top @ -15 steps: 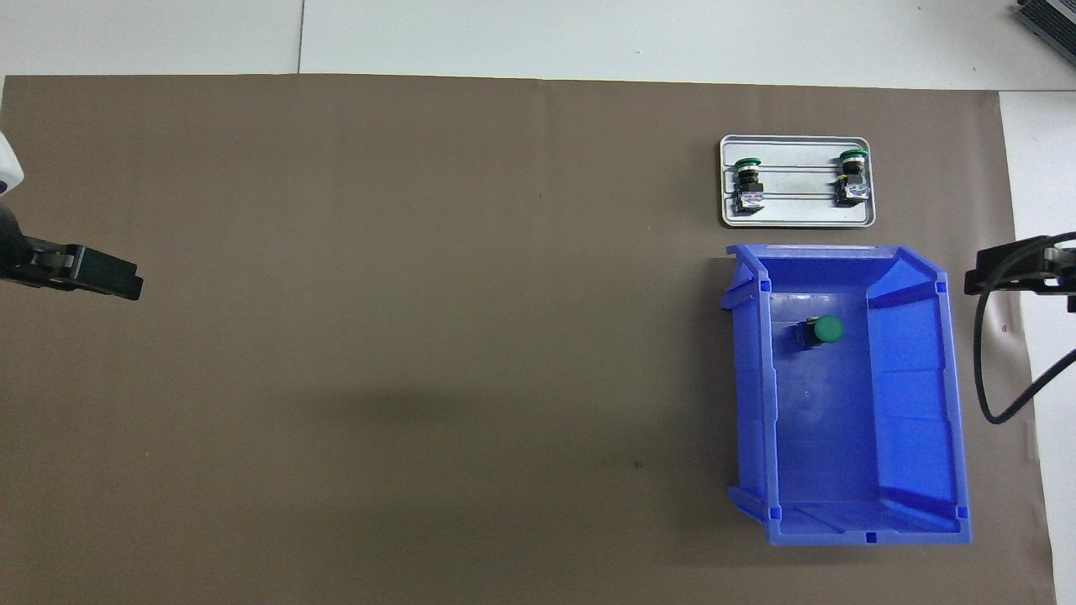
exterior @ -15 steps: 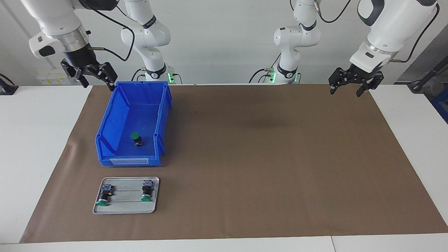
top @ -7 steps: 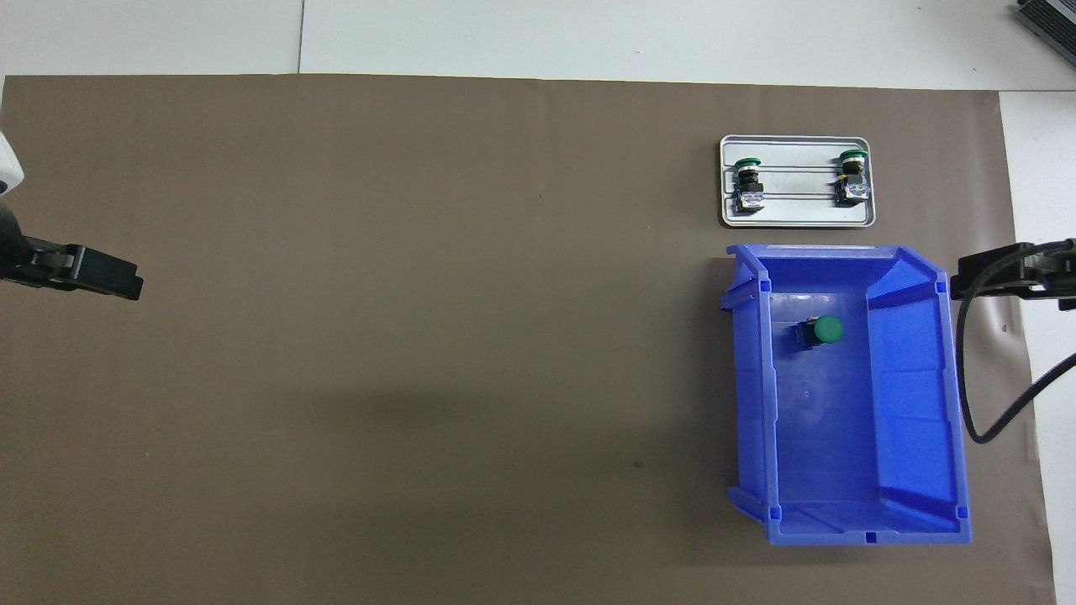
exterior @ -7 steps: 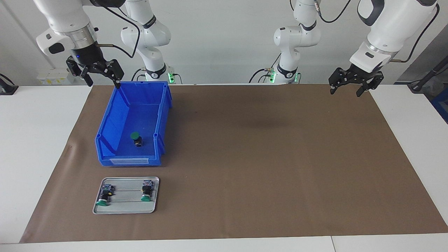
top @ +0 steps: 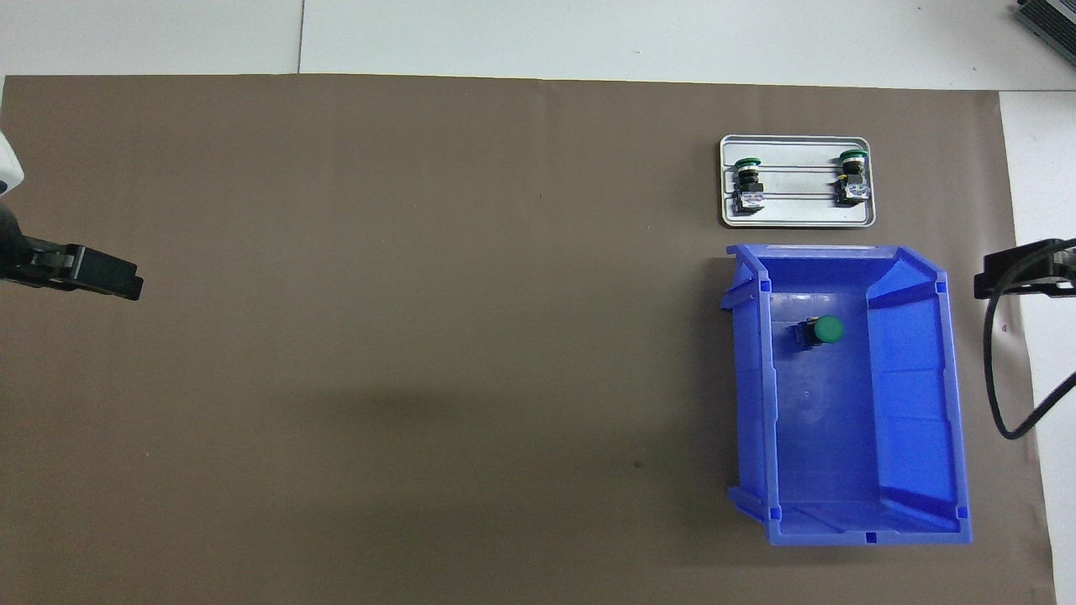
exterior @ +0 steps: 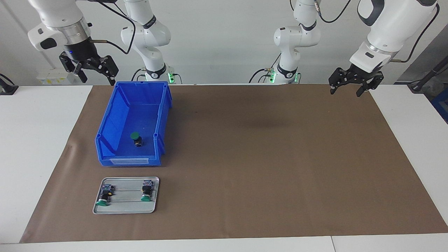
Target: Place and press button with both arms
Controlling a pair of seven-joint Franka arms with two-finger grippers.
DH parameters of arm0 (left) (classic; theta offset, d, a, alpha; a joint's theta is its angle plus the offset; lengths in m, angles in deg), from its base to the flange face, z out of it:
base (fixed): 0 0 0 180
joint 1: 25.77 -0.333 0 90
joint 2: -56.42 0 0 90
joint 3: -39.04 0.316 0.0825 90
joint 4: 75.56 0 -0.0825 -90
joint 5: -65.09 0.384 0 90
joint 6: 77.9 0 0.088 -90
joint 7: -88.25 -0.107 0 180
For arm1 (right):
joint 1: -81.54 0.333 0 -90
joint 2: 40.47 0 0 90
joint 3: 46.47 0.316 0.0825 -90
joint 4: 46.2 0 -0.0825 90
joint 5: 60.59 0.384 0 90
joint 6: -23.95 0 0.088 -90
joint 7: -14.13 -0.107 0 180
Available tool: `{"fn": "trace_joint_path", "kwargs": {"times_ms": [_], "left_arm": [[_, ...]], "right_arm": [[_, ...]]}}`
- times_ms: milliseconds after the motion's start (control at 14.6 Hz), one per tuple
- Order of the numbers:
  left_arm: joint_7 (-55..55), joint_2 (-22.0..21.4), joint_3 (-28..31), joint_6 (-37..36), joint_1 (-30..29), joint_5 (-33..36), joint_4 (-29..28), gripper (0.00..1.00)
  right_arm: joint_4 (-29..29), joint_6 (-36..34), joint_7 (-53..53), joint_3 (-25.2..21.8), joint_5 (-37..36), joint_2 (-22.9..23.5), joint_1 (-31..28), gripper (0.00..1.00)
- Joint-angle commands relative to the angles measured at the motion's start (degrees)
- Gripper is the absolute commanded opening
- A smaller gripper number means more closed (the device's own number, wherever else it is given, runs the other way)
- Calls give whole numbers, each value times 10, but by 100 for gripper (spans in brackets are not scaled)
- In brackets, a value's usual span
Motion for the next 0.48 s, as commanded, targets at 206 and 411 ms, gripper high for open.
{"fn": "trace_joint_path", "kwargs": {"times_ms": [206, 411], "left_arm": [[1, -16, -6, 11, -9, 11, -21, 100], [1, -16, -6, 11, -9, 11, -21, 100]], "right_arm": [[8, 5, 10, 2, 2, 4, -8, 100], [10, 4, 8, 3, 3, 2, -7, 100]]}}
